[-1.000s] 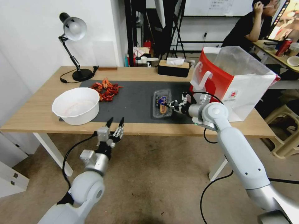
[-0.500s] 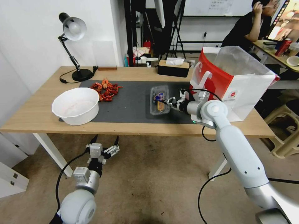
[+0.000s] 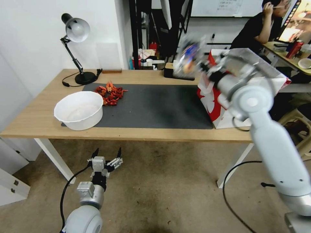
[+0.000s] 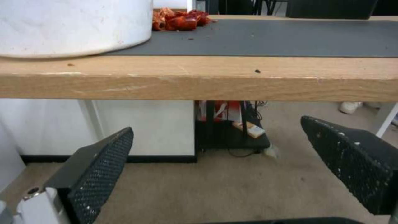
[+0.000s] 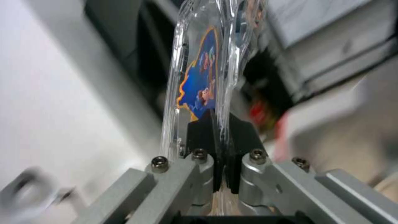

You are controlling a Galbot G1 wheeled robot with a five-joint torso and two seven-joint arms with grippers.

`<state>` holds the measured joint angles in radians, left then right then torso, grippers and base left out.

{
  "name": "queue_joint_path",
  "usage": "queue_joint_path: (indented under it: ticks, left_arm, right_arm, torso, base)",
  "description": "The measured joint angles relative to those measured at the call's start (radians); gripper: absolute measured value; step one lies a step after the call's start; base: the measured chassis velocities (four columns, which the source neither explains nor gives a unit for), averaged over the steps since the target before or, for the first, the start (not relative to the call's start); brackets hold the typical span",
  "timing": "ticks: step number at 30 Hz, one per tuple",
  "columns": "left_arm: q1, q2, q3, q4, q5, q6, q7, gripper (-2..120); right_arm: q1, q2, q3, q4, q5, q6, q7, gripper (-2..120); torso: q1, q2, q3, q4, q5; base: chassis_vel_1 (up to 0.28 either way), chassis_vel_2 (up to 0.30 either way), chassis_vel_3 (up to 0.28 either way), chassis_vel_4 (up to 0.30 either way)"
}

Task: Close the takeout container lid, then place the container into the takeout bag.

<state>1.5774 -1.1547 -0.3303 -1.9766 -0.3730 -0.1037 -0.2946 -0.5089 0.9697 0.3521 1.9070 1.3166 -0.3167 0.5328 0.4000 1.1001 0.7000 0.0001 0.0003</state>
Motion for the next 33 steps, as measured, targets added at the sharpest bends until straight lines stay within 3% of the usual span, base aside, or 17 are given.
queue_joint_path:
  ticks: [9, 18, 33]
  left_arm:
    - [-0.014, -0.001, 0.022, 0.003, -0.007, -0.012, 0.0, 100]
    - [-0.026, -0.003, 0.031, 0.004, -0.016, -0.011, -0.01, 100]
    - [-0.032, -0.006, 0.025, 0.007, -0.015, -0.01, -0.021, 100]
  right_arm:
    - [-0.067, -0.149, 0.131, -0.031, -0.092, -0.063, 0.016, 0]
    - [-0.124, -0.153, 0.162, -0.023, -0.08, -0.095, 0.033, 3]
    - [-0.155, -0.131, 0.163, -0.026, -0.005, -0.099, 0.027, 59]
  torso:
    - [0.0, 0.0, 0.0, -0.0004, 0.0001]
    - [0.0, 0.0, 0.0, -0.0001, -0.0003]
    - [0.0, 0.0, 0.0, -0.0001, -0.0002]
  base:
    - [0.0, 0.0, 0.0, 0.0]
    - [0.0, 0.0, 0.0, 0.0]
    - [0.0, 0.0, 0.0, 0.0]
